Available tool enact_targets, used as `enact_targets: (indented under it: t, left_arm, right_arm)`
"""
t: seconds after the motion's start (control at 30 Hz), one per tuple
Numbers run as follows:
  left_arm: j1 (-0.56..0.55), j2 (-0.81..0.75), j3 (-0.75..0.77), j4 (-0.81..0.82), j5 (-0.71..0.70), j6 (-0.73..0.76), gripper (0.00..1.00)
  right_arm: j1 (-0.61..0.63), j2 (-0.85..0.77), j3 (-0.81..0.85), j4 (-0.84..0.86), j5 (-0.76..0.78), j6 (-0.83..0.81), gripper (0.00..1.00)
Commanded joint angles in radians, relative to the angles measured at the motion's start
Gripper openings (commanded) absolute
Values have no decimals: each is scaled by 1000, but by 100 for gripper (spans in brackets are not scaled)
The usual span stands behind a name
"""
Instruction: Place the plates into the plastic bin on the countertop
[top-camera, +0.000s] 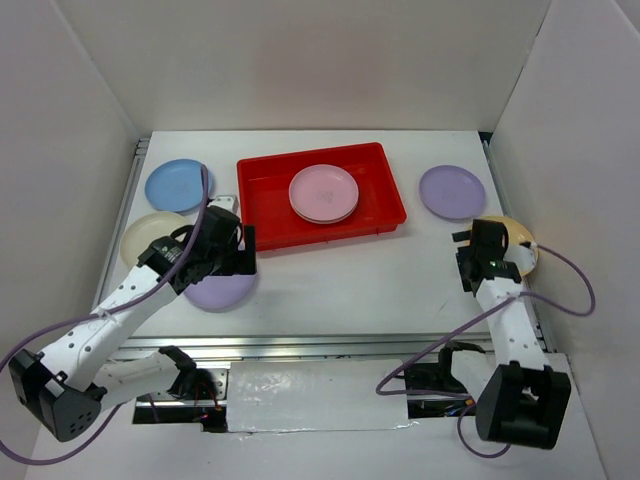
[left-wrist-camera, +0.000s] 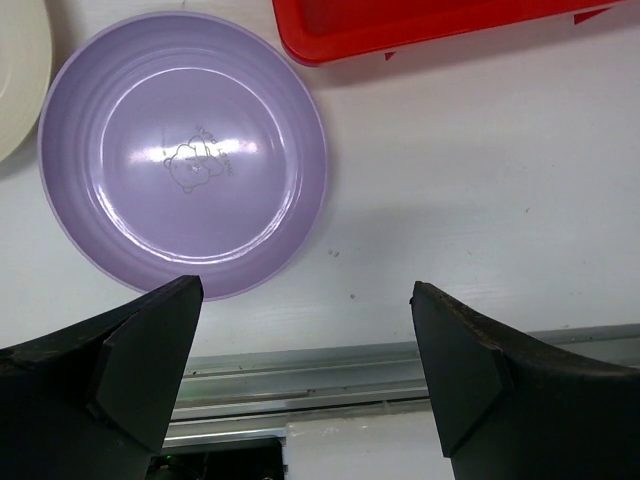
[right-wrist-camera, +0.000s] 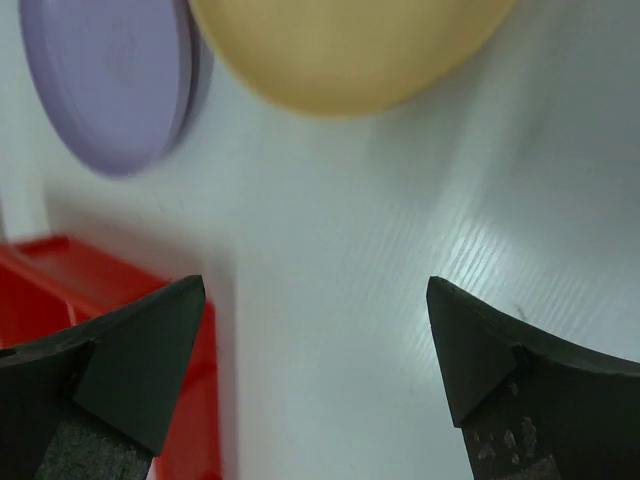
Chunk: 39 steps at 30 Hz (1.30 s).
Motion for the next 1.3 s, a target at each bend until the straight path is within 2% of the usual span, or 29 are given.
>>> enact_targets:
  t: [0.0,0.13,0.23,0.4,0.63,0.83,1.0,1.17,1.2,1.23,1.27]
  left_arm:
    - [-15,-56,-20,44,27,27,99]
    - [-33,-69,-22,44,30,30,99]
    - [-35,-62,-22,49,39,36,99]
    - [-39,-61,-31,62,73,51,99]
    - [-93,-27,-30,58,70,48,99]
    - [-93,-23,-30,58,56,39,99]
    - [-93,-3,-26,49,52,37,99]
    - [-96,5,-26,52,52,37,99]
    - [-96,7,-25,52,50,37,99]
    - [-96,10,-25,49,50,39,99]
    - [-96,13,-23,47,49,39,99]
  right_arm:
    - [-88,-91,-50,11,136,197,100]
    - [-139,-103,-120,85,204,283,100]
    - [-194,-18,-107,92,187,320,100]
    - [-245,160,-5,109,155,271,100]
    - [-271,205,-14,237,130,231,99]
    - [-293,338,87,144,109,225,98]
    - [-313,401,91,130,121,231,98]
    - [-349,449,105,146,95,196,89]
    - [-354,456,104,149,89,190,86]
    - [-357,460,104,152,83,185,78]
    - [-357,464,101,161,81,184,74]
